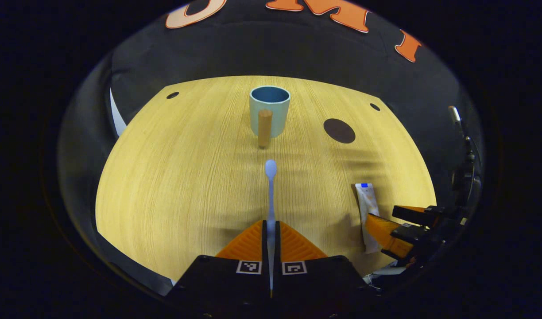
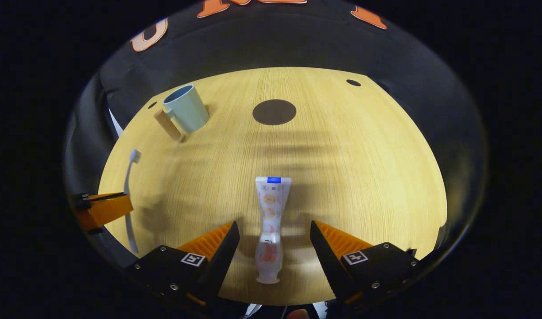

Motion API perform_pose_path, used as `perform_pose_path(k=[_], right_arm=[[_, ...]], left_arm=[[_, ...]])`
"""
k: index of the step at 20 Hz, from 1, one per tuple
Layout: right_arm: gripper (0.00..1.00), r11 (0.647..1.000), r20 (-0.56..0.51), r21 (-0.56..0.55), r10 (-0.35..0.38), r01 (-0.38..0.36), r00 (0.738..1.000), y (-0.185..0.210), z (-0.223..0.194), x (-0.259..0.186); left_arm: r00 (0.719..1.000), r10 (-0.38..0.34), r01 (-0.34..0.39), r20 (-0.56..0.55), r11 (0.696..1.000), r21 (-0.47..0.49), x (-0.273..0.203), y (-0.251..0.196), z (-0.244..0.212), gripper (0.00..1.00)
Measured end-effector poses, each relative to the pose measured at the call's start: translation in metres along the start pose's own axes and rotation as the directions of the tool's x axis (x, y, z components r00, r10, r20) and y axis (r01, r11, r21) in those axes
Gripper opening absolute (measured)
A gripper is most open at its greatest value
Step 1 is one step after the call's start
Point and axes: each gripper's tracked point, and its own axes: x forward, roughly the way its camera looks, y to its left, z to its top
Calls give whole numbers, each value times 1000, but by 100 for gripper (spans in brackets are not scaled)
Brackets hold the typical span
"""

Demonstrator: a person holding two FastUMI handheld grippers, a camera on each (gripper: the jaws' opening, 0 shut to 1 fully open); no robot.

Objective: Put the toothbrush and toothpaste on the desktop into the cup, then pick up the cup and place it on the coaster on the desktop.

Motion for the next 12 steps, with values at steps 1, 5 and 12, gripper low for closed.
perform_pose_path(k=[1,5,12], right_arm=[[95,1000,-10,-7,-3,3,1000,1,1,4],[69,1000,-61,4,-5,5,998,4,0,17],[18,999,-98,53,10,-5,995,3,-4,19]], left_arm=[[1000,-1,1,7,1000,-4,29,-4,-11,2],[1000,5,-5,25,1000,-21,63,5,55,2],[993,3,-3,120,1000,6,76,2,89,2]])
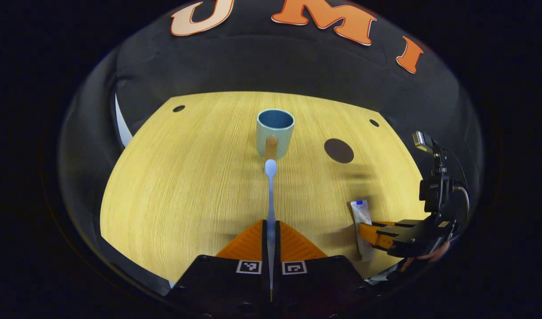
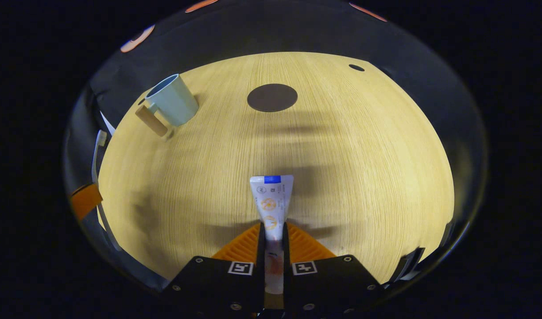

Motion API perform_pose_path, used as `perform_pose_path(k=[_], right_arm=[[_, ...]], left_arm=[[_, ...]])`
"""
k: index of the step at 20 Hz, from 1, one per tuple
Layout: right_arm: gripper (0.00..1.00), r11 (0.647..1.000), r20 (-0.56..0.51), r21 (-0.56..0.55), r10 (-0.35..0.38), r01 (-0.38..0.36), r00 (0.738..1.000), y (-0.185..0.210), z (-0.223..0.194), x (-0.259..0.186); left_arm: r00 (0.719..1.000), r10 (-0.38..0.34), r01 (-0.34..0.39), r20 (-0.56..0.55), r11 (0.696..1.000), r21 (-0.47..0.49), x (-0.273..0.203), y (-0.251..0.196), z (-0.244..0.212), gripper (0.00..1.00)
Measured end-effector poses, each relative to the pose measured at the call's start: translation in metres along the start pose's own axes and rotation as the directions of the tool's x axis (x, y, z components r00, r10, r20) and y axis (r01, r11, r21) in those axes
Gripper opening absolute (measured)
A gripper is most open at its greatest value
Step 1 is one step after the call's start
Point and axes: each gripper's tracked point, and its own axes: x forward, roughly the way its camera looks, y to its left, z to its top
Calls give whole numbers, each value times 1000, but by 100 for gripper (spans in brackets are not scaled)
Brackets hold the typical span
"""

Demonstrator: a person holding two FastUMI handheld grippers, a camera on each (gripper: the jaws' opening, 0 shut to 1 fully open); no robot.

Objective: Put the toothbrush and toothpaste on the desktop into the cup, then pick up the cup and place it on the coaster on the desktop.

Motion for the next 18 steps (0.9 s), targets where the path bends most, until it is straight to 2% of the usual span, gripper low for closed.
perform_pose_path(k=[2,3,6,8,11,14,18], right_arm=[[8,1000,2,-3,9,-9,1000,1,1,-3],[6,1000,5,-11,19,-19,1000,2,1,-6],[6,997,42,-28,66,-65,997,8,9,-26],[6,996,81,-55,74,-70,994,3,17,-42],[6,994,137,-87,75,-64,988,-4,27,-64],[6,995,172,-86,66,-52,983,-7,30,-79],[6,996,170,-71,61,-49,984,-9,26,-79]], left_arm=[[996,-24,25,88,1000,-11,9,-7,24,2],[989,-38,41,143,999,-16,13,-10,39,2],[957,-48,51,285,999,-5,31,-12,84,2],[931,-59,67,360,998,-9,45,-11,115,2],[872,-59,67,485,998,0,50,-5,177,2],[804,-68,69,590,997,20,47,-6,217,2],[708,-93,91,700,995,40,48,-12,262,2]])
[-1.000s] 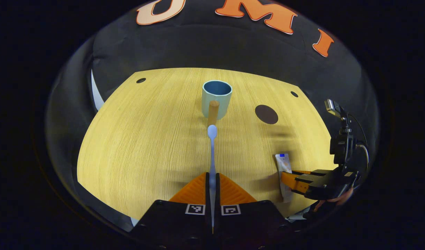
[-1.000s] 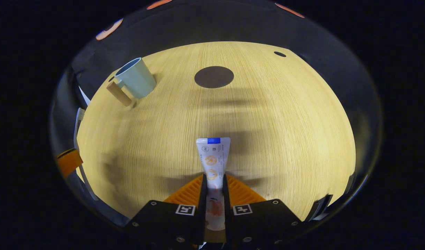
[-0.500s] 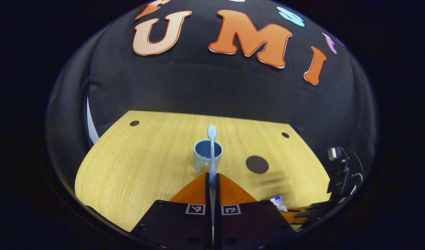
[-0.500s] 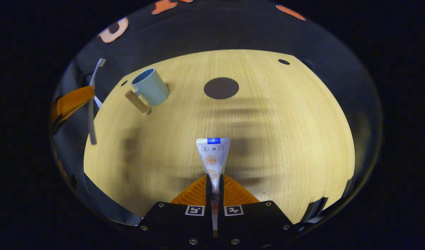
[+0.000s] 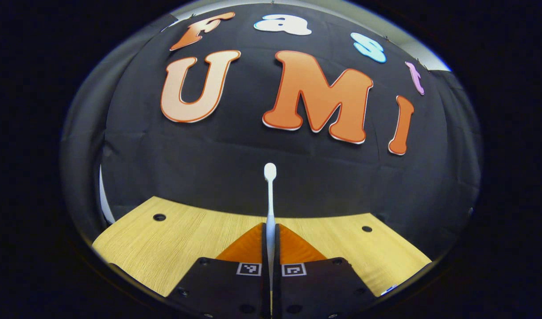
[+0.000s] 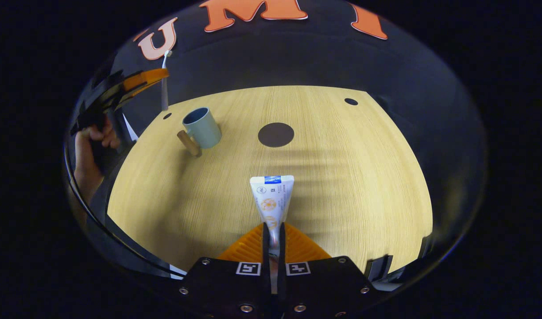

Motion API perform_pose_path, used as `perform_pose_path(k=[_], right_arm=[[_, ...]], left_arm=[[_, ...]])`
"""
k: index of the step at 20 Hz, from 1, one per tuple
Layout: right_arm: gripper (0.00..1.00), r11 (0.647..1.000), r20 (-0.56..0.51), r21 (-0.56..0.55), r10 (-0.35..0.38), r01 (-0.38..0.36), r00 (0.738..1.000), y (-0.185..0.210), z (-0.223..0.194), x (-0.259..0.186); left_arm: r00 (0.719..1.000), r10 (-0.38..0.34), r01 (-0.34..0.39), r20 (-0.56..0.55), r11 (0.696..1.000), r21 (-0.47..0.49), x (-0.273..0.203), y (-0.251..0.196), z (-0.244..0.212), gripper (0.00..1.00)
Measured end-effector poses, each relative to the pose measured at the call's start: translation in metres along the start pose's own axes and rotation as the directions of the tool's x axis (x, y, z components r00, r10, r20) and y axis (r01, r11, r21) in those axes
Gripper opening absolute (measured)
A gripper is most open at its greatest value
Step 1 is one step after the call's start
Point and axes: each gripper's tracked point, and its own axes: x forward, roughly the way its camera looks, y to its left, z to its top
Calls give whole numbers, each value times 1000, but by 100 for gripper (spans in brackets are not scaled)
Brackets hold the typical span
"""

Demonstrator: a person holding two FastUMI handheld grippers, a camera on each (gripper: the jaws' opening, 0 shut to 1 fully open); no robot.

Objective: Put the toothbrush and toothpaste on the desktop into the cup, then pick up the cup and place it on the coaster on the desktop.

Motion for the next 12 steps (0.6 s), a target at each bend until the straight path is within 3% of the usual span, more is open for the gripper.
perform_pose_path(k=[4,12], right_arm=[[6,1000,-10,15,6,-6,1000,1,3,-2],[6,999,-26,32,29,-28,999,0,3,-4]], left_arm=[[998,-32,32,60,999,-10,26,-6,-2,2],[999,0,-1,42,1000,8,54,13,-48,3]])
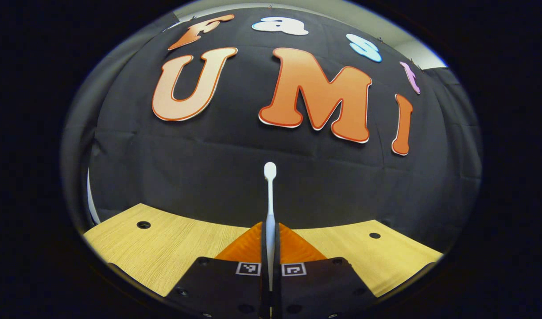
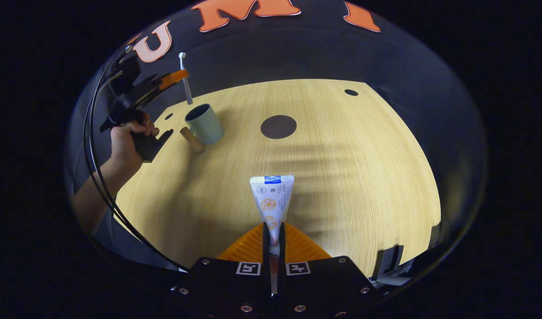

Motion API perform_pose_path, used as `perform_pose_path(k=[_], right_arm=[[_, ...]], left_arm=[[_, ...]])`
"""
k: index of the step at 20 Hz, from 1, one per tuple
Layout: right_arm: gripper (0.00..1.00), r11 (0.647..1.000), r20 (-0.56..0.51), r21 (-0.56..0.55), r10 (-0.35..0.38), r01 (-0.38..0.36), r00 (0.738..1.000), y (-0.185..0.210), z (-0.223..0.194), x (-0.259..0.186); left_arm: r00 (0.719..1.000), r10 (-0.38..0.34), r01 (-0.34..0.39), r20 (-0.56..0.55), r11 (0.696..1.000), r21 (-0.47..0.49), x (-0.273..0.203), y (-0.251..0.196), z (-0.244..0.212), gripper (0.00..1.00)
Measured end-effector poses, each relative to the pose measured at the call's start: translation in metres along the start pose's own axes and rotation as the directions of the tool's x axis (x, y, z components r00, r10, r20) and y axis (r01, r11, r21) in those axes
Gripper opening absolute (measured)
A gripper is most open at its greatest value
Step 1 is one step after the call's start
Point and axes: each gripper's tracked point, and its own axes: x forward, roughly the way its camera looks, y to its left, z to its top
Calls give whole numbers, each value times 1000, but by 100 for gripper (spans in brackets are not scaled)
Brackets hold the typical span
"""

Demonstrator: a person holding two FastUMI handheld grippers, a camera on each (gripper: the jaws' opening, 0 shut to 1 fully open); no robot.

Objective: Put the toothbrush and toothpaste on the desktop into the cup, then pick up the cup and place it on the coaster on the desktop.

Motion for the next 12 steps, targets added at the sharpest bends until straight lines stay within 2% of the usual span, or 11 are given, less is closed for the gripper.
perform_pose_path(k=[2,3,5,7,10,12], right_arm=[[6,1000,3,0,-2,2,1000,1,-1,1],[6,1000,2,-1,-3,3,1000,1,-2,2],[6,1000,-7,0,-9,9,1000,0,-2,2],[6,1000,1,0,-5,5,1000,1,2,0],[6,1000,26,-22,6,-5,1000,0,2,-2],[6,999,31,-38,14,-13,999,-2,3,-3]], left_arm=[[1000,23,-23,6,1000,4,2,5,0,8],[1000,20,-20,11,1000,4,3,3,-1,21],[1000,16,-16,3,1000,12,0,2,-2,54],[1000,19,-19,1,1000,21,-4,1,-4,55],[999,45,-45,9,998,39,-15,6,3,97],[998,55,-56,13,997,55,-24,10,10,98]])
